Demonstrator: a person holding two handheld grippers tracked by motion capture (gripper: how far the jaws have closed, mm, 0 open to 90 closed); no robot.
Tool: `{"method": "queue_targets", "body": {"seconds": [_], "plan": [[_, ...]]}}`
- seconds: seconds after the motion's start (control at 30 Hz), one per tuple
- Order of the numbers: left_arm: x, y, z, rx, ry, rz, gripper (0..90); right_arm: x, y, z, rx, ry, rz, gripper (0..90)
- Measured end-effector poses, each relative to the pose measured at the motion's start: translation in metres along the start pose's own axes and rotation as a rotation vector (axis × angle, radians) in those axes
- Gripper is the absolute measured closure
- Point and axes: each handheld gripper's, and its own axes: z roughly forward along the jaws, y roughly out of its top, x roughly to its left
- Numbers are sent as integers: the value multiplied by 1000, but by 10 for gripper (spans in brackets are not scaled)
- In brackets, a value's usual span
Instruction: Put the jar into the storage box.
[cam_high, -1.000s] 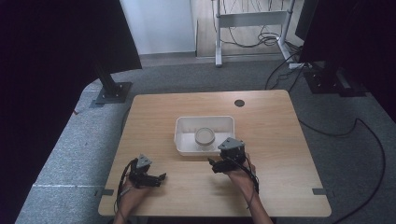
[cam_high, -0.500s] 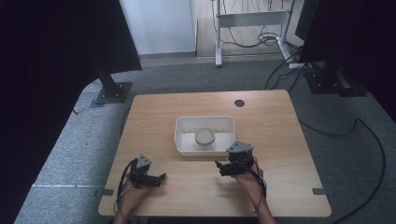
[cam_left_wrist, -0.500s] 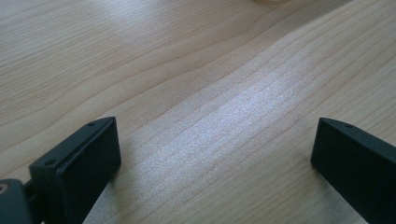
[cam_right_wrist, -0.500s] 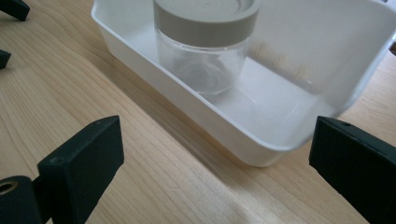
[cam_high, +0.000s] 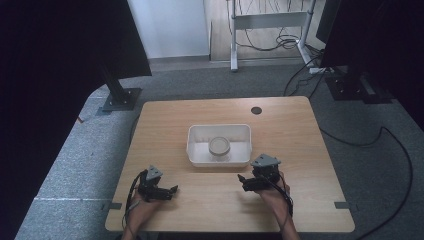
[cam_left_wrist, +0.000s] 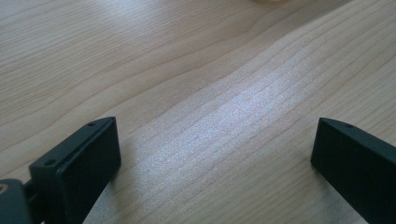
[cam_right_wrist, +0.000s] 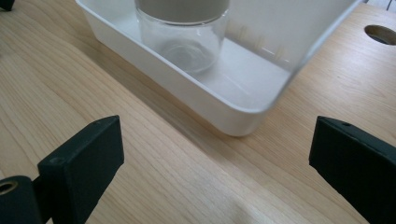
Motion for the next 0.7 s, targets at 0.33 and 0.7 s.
{"method": "queue_targets", "body": {"seconds": [0.33,0.7], "plan": [[-1,0,0,1,1,-2,12,-7,-13,-13,9,-28,6,27],[-1,0,0,2,3,-3,12,-15,-34,-28,24,-52,24,27]]}}
